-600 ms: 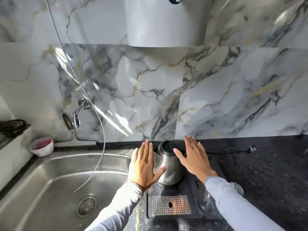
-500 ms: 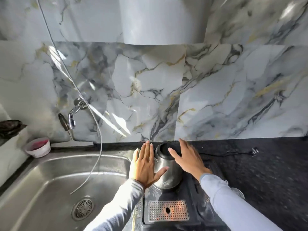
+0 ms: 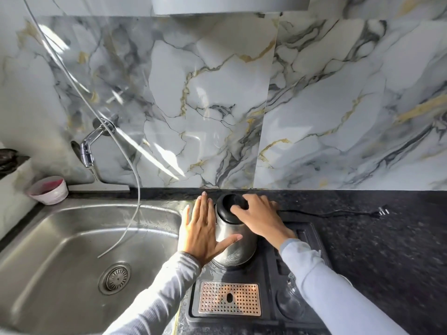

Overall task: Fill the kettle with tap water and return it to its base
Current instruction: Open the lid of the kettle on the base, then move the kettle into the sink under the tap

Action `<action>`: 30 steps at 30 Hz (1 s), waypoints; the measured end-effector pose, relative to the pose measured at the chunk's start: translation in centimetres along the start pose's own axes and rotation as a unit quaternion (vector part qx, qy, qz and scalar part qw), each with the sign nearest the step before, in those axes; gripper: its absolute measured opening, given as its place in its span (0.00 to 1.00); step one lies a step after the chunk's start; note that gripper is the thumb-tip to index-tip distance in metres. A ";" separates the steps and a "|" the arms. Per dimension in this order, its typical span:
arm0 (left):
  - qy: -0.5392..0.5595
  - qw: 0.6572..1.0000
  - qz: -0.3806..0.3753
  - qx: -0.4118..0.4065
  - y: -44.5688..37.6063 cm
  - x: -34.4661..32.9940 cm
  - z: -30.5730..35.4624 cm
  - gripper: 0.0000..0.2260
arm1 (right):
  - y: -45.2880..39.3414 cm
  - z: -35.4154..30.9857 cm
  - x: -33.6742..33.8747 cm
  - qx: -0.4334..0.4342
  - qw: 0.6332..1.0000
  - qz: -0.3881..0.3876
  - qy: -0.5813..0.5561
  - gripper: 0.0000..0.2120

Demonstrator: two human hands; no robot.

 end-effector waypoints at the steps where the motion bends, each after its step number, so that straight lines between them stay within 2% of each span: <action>1: -0.001 1.000 -0.005 0.000 0.0 0.1 0.0 0.56 | 0.1 -0.2 0.7 0.008 0.999 -0.008 -0.051 0.15; 3: -0.003 1.000 -0.007 0.002 0.0 0.0 -0.1 0.56 | 0.0 0.1 2.0 0.025 0.981 -0.022 -0.190 0.11; 6: 0.002 1.000 -0.015 0.002 0.1 0.0 -0.1 0.57 | 0.3 1.5 2.6 0.018 0.923 -0.070 -0.377 0.11; 9: -0.001 1.000 -0.024 0.002 0.0 -0.2 -0.2 0.57 | 0.0 2.6 2.3 0.026 0.889 -0.128 -0.438 0.18; 11: 0.001 1.000 -0.024 0.000 -0.1 -0.3 -0.2 0.57 | 0.0 2.7 2.4 0.042 0.893 -0.172 -0.413 0.27; 14: -0.002 1.000 -0.017 -0.001 -0.1 -0.4 -0.2 0.57 | 0.5 2.7 2.2 0.061 0.933 -0.176 -0.306 0.34; 15: -0.002 1.000 -0.016 -0.001 -0.1 -0.4 -0.2 0.57 | 0.7 2.7 1.8 0.054 0.946 -0.158 -0.277 0.37; 17: -0.002 1.000 -0.015 -0.001 -0.1 -0.4 -0.2 0.56 | 1.1 2.7 1.1 0.024 0.966 -0.063 -0.250 0.41; 19: -0.002 1.000 -0.016 -0.003 0.0 -0.5 -0.3 0.56 | 1.4 2.7 0.9 0.024 0.969 0.058 -0.240 0.33; 21: 0.000 1.000 -0.019 0.000 0.0 -0.6 -0.4 0.56 | 1.9 2.5 1.1 0.042 0.967 0.138 -0.210 0.26; 24: 0.006 1.000 -0.020 0.003 -0.2 -0.5 -0.3 0.56 | 2.2 2.5 1.1 0.053 0.977 0.159 -0.128 0.29; 28: 0.007 1.000 -0.020 0.004 -0.1 -0.6 -0.3 0.56 | 2.3 1.7 2.4 0.099 0.970 0.221 -0.016 0.23; 30: 0.001 1.000 -0.019 0.005 -0.1 -0.4 -0.2 0.56 | 2.1 1.5 2.6 0.086 0.970 0.226 0.007 0.23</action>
Point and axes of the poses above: each hand's wrist, its own y-axis away from the middle knuckle, its own x-axis out of the back of the hand, z = x × y, the point moved 7 cm from there along -y, towards the middle knuckle, and after that the axes turned 7 degrees about -x, right-handed, at the moved point
